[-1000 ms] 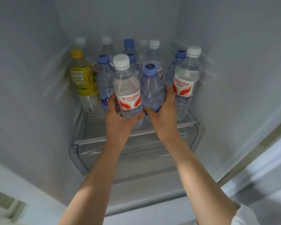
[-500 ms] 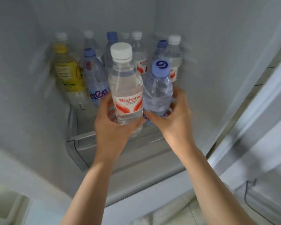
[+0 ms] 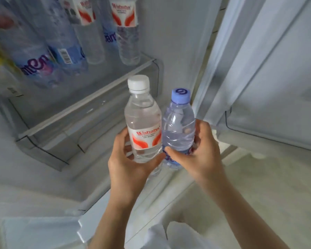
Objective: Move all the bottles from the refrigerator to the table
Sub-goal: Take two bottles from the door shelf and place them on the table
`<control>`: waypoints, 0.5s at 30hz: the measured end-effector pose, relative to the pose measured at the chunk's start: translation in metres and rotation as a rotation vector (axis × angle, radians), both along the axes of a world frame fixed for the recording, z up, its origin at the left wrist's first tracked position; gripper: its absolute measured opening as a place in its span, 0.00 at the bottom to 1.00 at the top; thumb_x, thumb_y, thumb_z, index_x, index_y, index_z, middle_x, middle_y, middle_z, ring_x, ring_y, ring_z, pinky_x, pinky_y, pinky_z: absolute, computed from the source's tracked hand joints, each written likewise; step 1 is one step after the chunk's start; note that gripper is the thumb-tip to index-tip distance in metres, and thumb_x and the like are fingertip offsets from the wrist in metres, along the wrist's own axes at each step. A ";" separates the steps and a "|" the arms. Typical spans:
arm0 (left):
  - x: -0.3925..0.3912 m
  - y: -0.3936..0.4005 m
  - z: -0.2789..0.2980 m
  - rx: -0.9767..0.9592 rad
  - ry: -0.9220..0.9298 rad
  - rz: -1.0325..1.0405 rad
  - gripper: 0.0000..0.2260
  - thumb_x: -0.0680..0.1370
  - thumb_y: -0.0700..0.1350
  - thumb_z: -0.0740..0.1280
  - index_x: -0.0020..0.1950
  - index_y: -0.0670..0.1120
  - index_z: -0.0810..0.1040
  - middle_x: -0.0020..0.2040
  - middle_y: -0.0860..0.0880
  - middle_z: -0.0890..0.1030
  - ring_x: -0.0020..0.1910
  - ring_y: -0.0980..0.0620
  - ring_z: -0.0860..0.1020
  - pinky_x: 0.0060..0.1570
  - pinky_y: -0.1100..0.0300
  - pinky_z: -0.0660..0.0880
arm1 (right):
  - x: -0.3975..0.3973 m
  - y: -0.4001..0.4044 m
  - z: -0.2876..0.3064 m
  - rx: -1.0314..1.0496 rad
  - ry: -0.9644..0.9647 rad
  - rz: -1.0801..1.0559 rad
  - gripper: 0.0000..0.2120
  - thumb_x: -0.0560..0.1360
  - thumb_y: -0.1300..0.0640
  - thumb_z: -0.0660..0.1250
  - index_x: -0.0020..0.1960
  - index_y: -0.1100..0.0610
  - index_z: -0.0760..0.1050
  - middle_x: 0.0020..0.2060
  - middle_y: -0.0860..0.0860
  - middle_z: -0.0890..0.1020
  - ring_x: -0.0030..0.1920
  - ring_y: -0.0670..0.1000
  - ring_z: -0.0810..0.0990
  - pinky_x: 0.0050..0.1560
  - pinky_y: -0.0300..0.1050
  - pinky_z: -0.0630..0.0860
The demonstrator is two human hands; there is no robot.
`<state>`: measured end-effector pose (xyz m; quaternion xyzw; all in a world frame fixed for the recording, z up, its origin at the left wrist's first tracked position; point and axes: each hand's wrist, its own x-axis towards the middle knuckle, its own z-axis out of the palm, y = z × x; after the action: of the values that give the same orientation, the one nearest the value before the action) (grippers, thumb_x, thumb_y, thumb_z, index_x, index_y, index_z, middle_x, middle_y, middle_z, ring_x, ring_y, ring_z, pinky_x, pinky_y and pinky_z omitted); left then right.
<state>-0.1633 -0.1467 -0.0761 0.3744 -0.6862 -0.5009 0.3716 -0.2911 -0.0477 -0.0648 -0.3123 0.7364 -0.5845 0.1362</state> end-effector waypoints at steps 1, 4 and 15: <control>-0.001 0.006 -0.008 0.020 -0.022 -0.030 0.36 0.57 0.50 0.83 0.63 0.49 0.74 0.53 0.57 0.83 0.51 0.57 0.82 0.49 0.57 0.81 | 0.001 0.010 -0.006 0.045 0.005 -0.032 0.33 0.59 0.50 0.78 0.60 0.53 0.70 0.50 0.46 0.82 0.49 0.47 0.83 0.49 0.47 0.81; -0.007 0.022 -0.028 0.069 -0.086 -0.120 0.38 0.56 0.52 0.82 0.64 0.52 0.72 0.54 0.61 0.81 0.50 0.61 0.81 0.46 0.67 0.79 | 0.003 0.036 -0.020 0.206 0.019 -0.103 0.34 0.59 0.50 0.80 0.61 0.53 0.70 0.51 0.43 0.81 0.49 0.44 0.82 0.47 0.38 0.81; -0.046 0.091 -0.077 0.146 -0.319 -0.434 0.39 0.52 0.69 0.71 0.62 0.61 0.68 0.49 0.71 0.75 0.45 0.70 0.77 0.39 0.77 0.71 | -0.001 0.129 -0.062 0.551 -0.207 -0.391 0.30 0.69 0.47 0.73 0.66 0.53 0.66 0.59 0.46 0.77 0.56 0.49 0.77 0.63 0.43 0.74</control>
<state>-0.2093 -0.0559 -0.1529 0.3188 -0.7624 -0.5513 0.1150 -0.2925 0.0817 -0.1264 -0.0561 0.8947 -0.4073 0.1746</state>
